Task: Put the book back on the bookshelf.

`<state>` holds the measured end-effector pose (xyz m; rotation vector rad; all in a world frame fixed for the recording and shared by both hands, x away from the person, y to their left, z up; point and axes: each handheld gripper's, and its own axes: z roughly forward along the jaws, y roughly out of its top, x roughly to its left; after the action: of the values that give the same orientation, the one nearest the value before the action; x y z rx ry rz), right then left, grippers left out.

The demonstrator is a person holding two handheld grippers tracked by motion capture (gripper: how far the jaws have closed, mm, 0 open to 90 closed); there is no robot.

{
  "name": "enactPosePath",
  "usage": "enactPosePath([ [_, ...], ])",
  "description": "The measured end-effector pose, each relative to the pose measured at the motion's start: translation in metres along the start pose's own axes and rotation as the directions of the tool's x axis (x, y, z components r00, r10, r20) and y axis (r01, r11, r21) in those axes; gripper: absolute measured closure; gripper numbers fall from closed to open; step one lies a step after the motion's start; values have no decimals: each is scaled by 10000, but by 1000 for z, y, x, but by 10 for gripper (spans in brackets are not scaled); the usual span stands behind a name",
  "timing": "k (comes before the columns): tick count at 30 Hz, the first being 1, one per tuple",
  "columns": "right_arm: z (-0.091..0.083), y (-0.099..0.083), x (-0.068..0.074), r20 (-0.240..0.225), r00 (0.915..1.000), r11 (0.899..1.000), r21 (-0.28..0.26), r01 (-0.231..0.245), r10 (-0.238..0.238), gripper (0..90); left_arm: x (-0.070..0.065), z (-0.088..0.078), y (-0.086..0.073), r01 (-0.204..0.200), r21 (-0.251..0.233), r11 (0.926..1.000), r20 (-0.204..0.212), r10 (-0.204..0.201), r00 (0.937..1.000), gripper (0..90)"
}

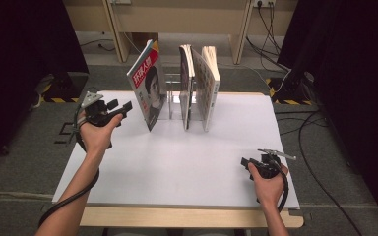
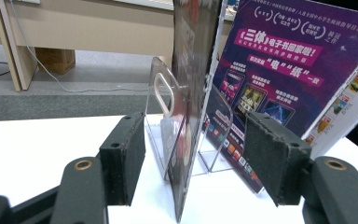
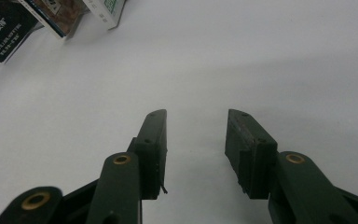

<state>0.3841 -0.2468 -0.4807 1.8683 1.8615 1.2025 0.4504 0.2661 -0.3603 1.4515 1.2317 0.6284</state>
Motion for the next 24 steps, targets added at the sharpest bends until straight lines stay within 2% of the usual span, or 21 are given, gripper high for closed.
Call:
enactPosePath([
  [3, 0, 0, 1, -22, 9999, 9999, 34, -146, 146, 590, 3, -5, -4, -19, -2, 10000, -34, 19, 10000, 381],
  [7, 0, 0, -1, 40, 10000, 10000, 14, 28, -28, 590, 8, -14, -14, -14, 117, 9999, -19, 14, 10000, 380],
  [12, 0, 0, 0, 0, 10000, 10000, 1, -34, 34, 590, 13, -24, -24, 97, 169, 9998, -29, -97, 9999, 380],
  [16, 0, 0, 1, 0, 10000, 10000, -1, -73, 73, 590, 17, -35, -42, 95, 341, 9994, -46, -94, 9999, 380],
  [17, 0, 0, 1, 0, 10000, 10000, -1, -73, 73, 590, 17, -35, -42, 95, 341, 9994, -46, -94, 9999, 380],
  [19, 0, 0, 1, 4, 10000, 10000, -30, -9, 9, 590, 22, -41, -55, 156, 436, 9989, -98, -152, 9998, 381],
  [21, 0, 0, 1, 2, 10000, 10000, -29, -6, 6, 590, 23, -43, -58, 167, 484, 9987, -96, -163, 9998, 381],
  [24, -1, 0, 2, 9, 10000, 10000, -39, -59, 59, 590, 29, -51, -76, 214, 613, 9979, -25, -212, 9998, 385],
])
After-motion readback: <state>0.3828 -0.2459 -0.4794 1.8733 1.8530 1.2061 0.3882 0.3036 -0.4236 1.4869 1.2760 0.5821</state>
